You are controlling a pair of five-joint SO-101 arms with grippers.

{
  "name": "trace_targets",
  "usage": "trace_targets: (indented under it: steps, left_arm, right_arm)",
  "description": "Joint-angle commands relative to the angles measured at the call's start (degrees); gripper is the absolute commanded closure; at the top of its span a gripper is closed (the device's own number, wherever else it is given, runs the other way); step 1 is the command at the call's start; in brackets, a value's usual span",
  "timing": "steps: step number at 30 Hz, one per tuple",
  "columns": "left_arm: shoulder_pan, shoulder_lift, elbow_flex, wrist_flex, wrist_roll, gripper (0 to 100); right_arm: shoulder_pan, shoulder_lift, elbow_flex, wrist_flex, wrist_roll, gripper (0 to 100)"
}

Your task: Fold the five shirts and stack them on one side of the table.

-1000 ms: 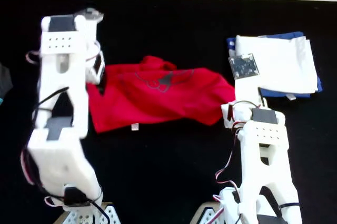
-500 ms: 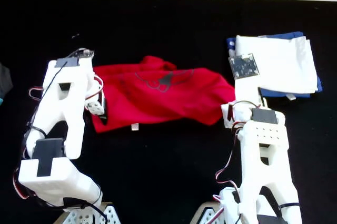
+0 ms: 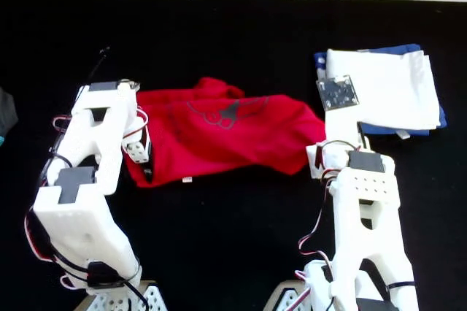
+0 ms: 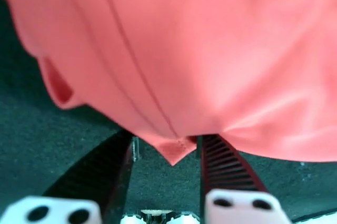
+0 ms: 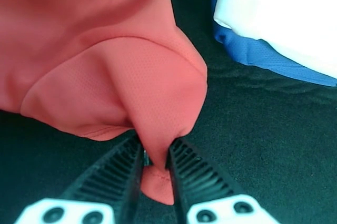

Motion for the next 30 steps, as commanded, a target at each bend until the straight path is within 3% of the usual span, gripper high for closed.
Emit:
trace_targets:
  steps: [1,3,5,13,21,30]
  left_arm:
    - [0.66,2.07,-3.38,-0.44,0.79,83]
    - [0.66,2.07,-3.47,-0.44,0.79,89]
    - [0.66,1.98,-3.65,-0.35,0.88,100]
    - [0.31,0.84,-13.32,12.75,0.88,99]
    - [0.13,-16.40,-31.52,26.73,0.88,99]
    - [-3.12,-35.74,-42.07,27.69,0.97,99]
  right_arm:
    - [-0.40,-1.27,-0.04,0.40,0.26,99.3]
    - [-0.31,-1.71,-0.04,0.48,0.18,99.3]
    - [-0.31,-1.80,-0.48,1.89,0.18,99.3]
    - [-0.40,-1.89,-6.64,7.08,-2.02,99.3]
    - [-3.65,-1.19,-23.96,11.65,-5.63,99.3]
    - [-7.34,-1.19,-54.64,22.90,-5.54,99.3]
